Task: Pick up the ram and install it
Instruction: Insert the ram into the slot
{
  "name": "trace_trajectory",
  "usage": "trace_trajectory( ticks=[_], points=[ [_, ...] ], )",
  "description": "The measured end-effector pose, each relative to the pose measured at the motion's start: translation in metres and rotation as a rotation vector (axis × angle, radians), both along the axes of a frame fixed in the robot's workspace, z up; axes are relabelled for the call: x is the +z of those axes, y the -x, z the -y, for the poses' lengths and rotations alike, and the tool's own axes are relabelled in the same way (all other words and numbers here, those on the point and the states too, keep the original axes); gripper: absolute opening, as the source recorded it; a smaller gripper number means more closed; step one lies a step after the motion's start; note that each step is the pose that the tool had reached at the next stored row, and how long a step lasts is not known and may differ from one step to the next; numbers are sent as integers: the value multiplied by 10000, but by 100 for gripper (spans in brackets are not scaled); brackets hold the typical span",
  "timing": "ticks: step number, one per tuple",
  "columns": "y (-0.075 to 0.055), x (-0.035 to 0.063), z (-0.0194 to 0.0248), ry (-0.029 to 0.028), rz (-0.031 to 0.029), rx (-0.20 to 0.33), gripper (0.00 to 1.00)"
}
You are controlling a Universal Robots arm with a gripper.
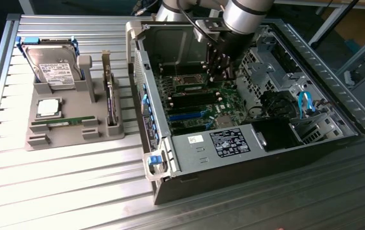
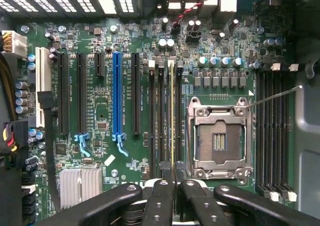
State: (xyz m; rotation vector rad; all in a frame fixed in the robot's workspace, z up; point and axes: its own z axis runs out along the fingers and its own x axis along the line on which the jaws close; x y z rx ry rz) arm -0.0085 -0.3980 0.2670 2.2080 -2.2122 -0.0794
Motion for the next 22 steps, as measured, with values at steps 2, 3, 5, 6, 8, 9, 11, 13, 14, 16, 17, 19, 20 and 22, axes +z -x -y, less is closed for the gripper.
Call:
trace_trajectory(
  ticks=[2,3,5,6,8,9,11,13,14,16,17,19,20,22],
  points=[
    [12,0,0,0,6,0,12],
    [16,0,0,0,7,1,12],
    [17,-1,5,-3,8,0,12],
    [17,0,13,1,7,-1,12],
    [17,0,35,0,7,1,12],
    [17,0,48,0,7,0,12],
    [17,0,87,-1,7,0,12],
    [17,0,106,-1,7,0,12],
    [17,0,114,0,7,0,12],
    [17,0,130,0,7,0,12],
    [17,0,137,0,7,1,12],
    [17,0,159,-1,7,1,12],
    [17,0,166,0,7,0,12],
    [17,0,182,0,7,0,12]
  ],
)
